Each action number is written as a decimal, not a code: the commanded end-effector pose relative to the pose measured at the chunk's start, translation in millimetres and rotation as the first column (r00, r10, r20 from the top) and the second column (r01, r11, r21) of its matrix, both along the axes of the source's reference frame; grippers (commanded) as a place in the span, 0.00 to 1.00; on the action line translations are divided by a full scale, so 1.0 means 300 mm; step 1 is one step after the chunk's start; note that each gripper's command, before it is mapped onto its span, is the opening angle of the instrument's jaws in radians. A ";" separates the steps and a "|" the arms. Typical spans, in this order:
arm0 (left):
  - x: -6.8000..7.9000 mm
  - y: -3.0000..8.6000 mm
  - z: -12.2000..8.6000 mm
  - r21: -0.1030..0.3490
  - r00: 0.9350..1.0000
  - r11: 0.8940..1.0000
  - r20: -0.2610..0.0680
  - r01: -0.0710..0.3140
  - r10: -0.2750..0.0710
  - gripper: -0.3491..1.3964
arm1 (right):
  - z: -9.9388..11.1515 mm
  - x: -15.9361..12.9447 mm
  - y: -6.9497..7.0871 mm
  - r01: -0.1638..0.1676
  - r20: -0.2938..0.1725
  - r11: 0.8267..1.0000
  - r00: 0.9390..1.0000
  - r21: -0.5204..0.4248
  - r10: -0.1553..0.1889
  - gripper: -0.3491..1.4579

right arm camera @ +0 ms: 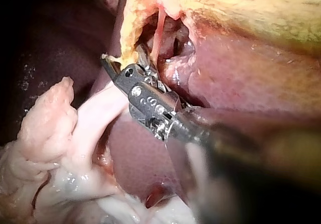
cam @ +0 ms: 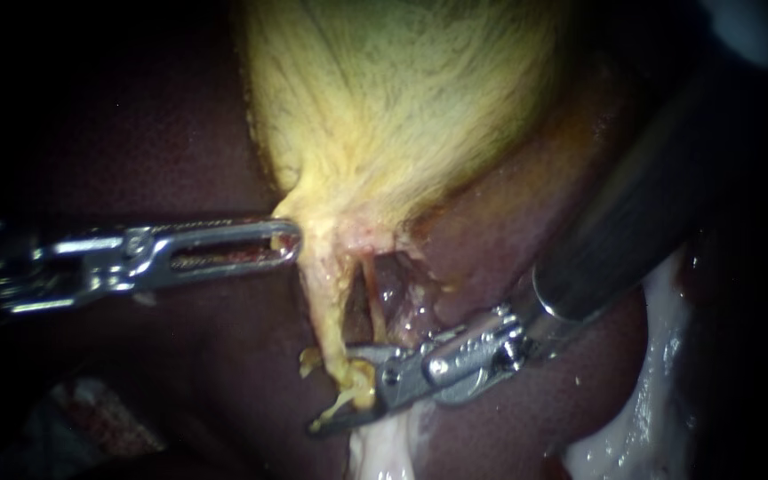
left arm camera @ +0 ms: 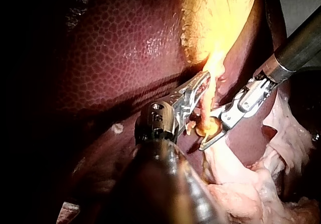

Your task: Clipping first clip left tube

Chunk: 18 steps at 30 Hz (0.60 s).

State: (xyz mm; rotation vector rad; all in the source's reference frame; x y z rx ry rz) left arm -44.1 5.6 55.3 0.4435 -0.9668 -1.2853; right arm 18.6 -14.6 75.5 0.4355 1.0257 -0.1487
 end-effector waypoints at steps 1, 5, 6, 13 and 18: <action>0.0000 0.0000 -0.0001 0.000 1.000 1.000 -0.001 0.001 -0.001 0.00 | -0.0011 -0.0007 0.0014 -0.009 0.001 1.000 1.000 -0.002 0.009 0.21; -0.0001 -0.0002 -0.0004 0.001 1.000 1.000 0.001 -0.001 0.001 0.00 | -0.0045 -0.0019 0.0052 -0.070 0.055 0.994 0.996 0.084 0.066 0.00; -0.0002 -0.0002 -0.0004 0.001 1.000 1.000 0.001 -0.001 0.001 0.00 | -0.0047 -0.0019 0.0053 -0.081 0.062 0.993 0.995 0.090 0.075 0.00; -0.0003 -0.0001 -0.0003 0.001 1.000 1.000 0.001 -0.001 0.001 0.00 | -0.0016 -0.0019 0.0021 -0.092 0.081 0.991 0.993 0.101 0.084 0.00; -0.0007 0.0000 -0.0002 0.001 1.000 1.000 0.001 -0.001 0.001 0.00 | 0.0000 -0.0021 0.0006 -0.092 0.093 0.990 0.992 0.104 0.083 0.00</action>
